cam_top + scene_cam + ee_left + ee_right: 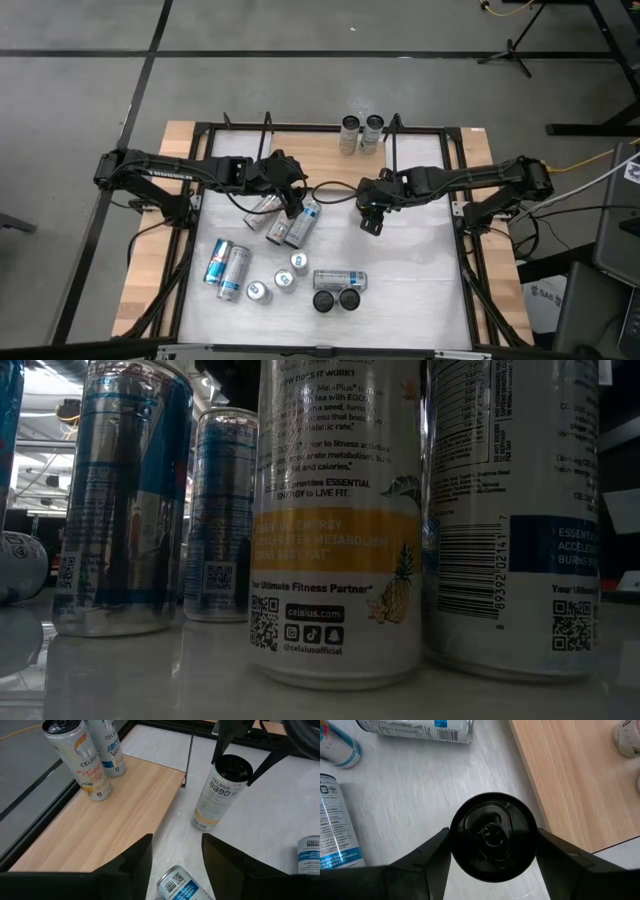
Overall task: Place canned beverage on shelf
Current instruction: Put the white soda can aligned with the other white soda can on the shelf
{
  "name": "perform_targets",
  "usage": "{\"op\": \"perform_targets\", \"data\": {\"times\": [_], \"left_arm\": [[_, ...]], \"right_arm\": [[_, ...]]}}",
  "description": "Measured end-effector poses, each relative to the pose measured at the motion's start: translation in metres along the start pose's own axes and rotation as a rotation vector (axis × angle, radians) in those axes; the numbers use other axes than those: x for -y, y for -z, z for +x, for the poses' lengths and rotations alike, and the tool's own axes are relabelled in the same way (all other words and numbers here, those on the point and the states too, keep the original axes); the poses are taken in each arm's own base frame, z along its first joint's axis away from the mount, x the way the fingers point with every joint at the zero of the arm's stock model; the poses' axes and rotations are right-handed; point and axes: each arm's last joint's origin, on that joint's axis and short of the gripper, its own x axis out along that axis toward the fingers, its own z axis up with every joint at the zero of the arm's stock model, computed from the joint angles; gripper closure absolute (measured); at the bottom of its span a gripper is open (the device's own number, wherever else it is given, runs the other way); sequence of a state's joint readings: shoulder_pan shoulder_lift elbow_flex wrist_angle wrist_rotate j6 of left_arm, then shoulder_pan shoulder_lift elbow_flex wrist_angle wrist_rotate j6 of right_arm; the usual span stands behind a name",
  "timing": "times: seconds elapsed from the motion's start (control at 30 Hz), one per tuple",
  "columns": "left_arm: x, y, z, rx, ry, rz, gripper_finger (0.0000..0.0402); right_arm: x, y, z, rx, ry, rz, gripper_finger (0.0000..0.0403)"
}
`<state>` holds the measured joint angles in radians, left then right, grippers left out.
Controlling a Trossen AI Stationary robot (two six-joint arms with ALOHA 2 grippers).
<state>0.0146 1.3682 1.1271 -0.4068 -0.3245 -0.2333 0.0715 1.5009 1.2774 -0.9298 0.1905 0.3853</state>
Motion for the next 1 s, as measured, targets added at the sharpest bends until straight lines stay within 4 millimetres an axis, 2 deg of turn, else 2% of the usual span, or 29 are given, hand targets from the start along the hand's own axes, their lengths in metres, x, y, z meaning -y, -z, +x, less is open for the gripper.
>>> {"op": "perform_targets", "data": {"times": [0.3,0.7,1.0], "left_arm": [[0.0000,0.0000,0.0000,0.000,0.000,0.000,0.0241],[0.0001,0.0000,0.0000,0.000,0.000,0.000,0.0241],[0.0001,0.0000,-0.0001,0.000,0.000,0.000,0.0241]], "right_arm": [[0.0000,0.0000,0.0000,0.000,0.000,0.000,0.0161],[-0.0003,-0.0017,-0.0012,0.016,-0.005,0.003,0.0057],[0.0001,-0.0016,-0.0027,0.021,-0.007,-0.050,0.0045]]}}
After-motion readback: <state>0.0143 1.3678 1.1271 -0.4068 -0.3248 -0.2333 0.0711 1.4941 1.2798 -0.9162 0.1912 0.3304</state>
